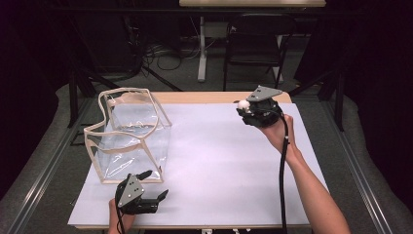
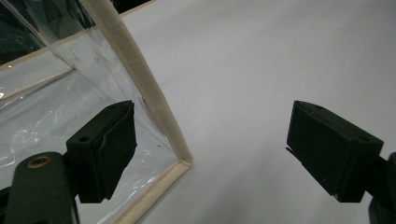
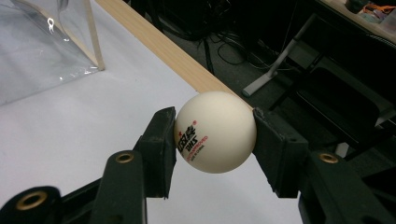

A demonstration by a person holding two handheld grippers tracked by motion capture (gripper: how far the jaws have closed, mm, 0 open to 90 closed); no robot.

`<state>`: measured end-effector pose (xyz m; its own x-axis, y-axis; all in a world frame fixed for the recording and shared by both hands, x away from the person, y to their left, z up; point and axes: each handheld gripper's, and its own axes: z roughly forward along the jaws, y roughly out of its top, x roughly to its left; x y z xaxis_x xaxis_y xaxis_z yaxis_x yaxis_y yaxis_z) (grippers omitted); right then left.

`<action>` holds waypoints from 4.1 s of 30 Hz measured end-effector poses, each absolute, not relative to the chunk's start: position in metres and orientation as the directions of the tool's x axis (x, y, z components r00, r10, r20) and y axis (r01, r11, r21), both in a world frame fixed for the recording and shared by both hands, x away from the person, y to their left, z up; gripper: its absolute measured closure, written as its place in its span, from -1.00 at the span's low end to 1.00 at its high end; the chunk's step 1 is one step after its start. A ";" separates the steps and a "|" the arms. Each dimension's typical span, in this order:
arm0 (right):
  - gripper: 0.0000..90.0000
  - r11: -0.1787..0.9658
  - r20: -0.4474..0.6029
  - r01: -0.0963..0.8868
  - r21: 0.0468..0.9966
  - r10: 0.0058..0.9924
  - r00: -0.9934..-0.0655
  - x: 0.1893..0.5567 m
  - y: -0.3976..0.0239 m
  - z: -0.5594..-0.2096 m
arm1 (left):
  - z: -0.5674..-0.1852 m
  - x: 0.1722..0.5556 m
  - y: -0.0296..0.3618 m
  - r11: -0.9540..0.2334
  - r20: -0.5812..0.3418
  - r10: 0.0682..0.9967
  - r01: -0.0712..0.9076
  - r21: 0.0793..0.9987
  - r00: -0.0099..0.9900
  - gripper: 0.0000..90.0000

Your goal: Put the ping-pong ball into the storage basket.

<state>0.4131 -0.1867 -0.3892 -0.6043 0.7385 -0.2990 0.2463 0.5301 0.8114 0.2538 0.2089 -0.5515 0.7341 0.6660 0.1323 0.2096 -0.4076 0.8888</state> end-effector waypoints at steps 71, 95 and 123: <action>0.14 0.545 -0.321 0.141 0.827 0.662 -0.677 0.414 -0.130 -0.369 | -0.552 0.254 0.209 -0.409 0.132 0.664 0.210 0.888 0.736 -0.64; 0.14 0.551 -0.326 0.118 0.826 0.637 -0.698 0.414 -0.113 -0.367 | -0.552 0.254 0.209 -0.409 0.132 0.662 0.208 0.889 0.738 -0.65; 0.14 0.552 -0.325 0.090 0.829 0.606 -0.727 0.414 -0.091 -0.362 | -0.552 0.254 0.209 -0.410 0.132 0.662 0.209 0.888 0.738 -0.64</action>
<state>0.4138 -0.0906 -0.3622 -0.7265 0.6056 -0.3247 0.0901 0.5524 0.8287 0.2542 0.2086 -0.5521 0.7382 0.6615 0.1319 0.2092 -0.4104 0.8876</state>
